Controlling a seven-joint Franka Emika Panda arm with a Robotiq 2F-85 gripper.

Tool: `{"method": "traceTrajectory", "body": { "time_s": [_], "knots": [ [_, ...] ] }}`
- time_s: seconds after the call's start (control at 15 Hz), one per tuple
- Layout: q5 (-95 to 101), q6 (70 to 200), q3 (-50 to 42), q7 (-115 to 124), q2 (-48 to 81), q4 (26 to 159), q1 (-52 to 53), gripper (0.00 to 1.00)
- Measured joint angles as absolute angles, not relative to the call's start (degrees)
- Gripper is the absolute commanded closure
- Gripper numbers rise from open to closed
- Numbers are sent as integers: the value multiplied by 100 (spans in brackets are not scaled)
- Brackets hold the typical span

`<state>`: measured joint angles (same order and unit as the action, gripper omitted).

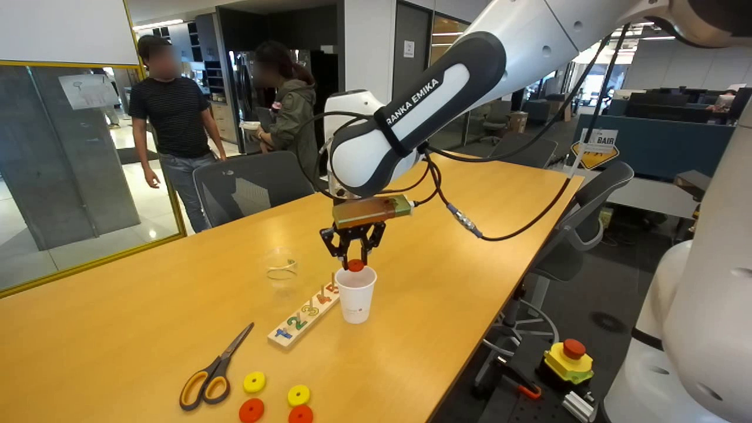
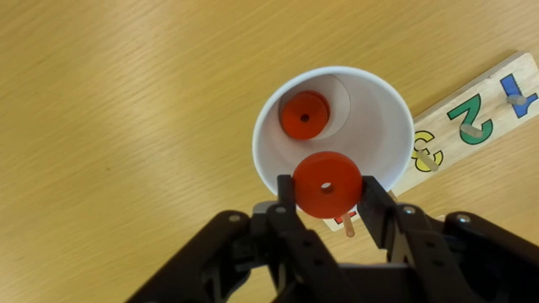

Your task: Pick up the orange and yellow objects from the table and put them in the two cups

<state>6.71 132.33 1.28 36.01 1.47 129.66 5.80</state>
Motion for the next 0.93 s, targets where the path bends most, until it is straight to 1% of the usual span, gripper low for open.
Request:
{"method": "traceTrajectory", "body": {
  "time_s": [0.13,0.2,0.27,0.53,0.93],
  "knots": [
    [510,13154,128,3490,161,12966,567,11],
    [441,13122,129,3436,165,12966,565,3],
    [383,13096,134,3383,165,12966,565,0],
    [200,13087,270,3196,130,13000,577,0],
    [-213,13086,779,2979,-114,13271,823,0]
  ]
}}
